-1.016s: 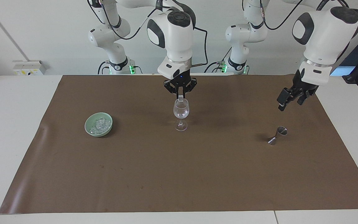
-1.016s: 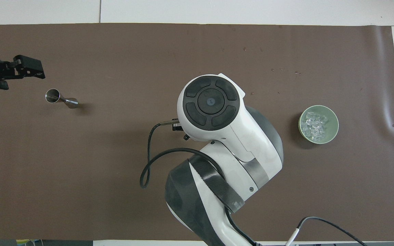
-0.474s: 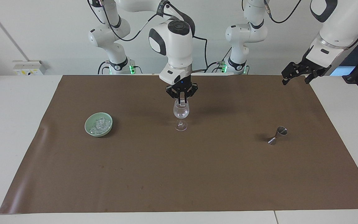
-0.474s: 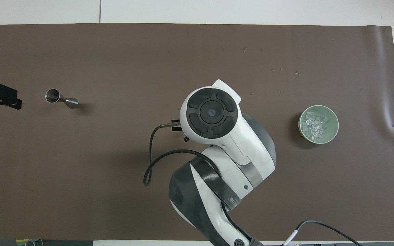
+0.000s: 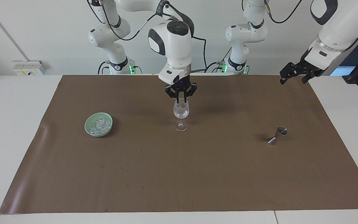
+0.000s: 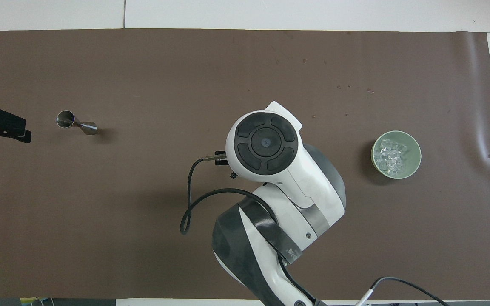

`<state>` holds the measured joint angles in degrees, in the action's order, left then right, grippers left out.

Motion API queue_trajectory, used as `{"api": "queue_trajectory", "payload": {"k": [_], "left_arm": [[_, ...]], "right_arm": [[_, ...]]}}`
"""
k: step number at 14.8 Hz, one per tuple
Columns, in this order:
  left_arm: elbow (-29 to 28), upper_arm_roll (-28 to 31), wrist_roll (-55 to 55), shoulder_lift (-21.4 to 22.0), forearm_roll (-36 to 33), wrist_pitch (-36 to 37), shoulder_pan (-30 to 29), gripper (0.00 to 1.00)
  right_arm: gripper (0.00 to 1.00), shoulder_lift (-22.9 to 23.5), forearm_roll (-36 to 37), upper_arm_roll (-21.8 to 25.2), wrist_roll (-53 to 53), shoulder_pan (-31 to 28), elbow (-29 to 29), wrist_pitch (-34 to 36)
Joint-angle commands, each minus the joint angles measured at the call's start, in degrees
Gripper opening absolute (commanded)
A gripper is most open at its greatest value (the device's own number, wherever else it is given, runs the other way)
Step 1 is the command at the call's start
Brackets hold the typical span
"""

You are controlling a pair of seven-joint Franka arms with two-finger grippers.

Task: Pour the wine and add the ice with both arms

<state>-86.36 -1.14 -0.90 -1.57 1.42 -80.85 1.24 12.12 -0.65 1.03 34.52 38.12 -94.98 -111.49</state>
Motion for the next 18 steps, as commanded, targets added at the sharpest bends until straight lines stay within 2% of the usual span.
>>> {"api": "queue_trajectory", "payload": {"k": [1,4,8,11,13,15,18], "left_arm": [[-2.41,0.17,1.16,2.01,0.16,-1.06,0.35,1.0],[-2.41,0.08,0.81,2.01,0.16,-0.63,0.34,1.0],[-2.41,0.17,0.81,2.01,0.16,-0.89,-0.36,1.0],[-2.41,0.17,0.73,2.01,0.24,-0.71,-0.36,1.0],[-2.41,0.17,0.73,2.01,0.16,-0.45,-0.27,1.0],[-2.41,0.17,0.73,2.01,0.25,-0.54,-0.36,1.0],[-2.41,0.17,0.73,2.01,0.16,-0.54,-0.36,1.0]], "right_arm": [[0.39,-0.61,-0.06,-0.07,1.16,-0.5,2.59,3.98],[0.39,1.15,0.74,0.02,0.37,-2.69,11.64,12.42],[0.49,-2.18,0.56,0.29,-8.91,-10.68,11.92,16.29],[0.55,-6.13,0.56,0.37,-16.3,-18.32,11.4,22.0],[0.66,-8.33,0.56,0.46,-22.63,-23.68,9.56,25.87],[1.0,-9.74,0.47,0.37,-25.9,-28.96,7.62,26.23],[1.0,-10.62,0.64,0.46,-27.05,-31.18,7.35,27.46]]}}
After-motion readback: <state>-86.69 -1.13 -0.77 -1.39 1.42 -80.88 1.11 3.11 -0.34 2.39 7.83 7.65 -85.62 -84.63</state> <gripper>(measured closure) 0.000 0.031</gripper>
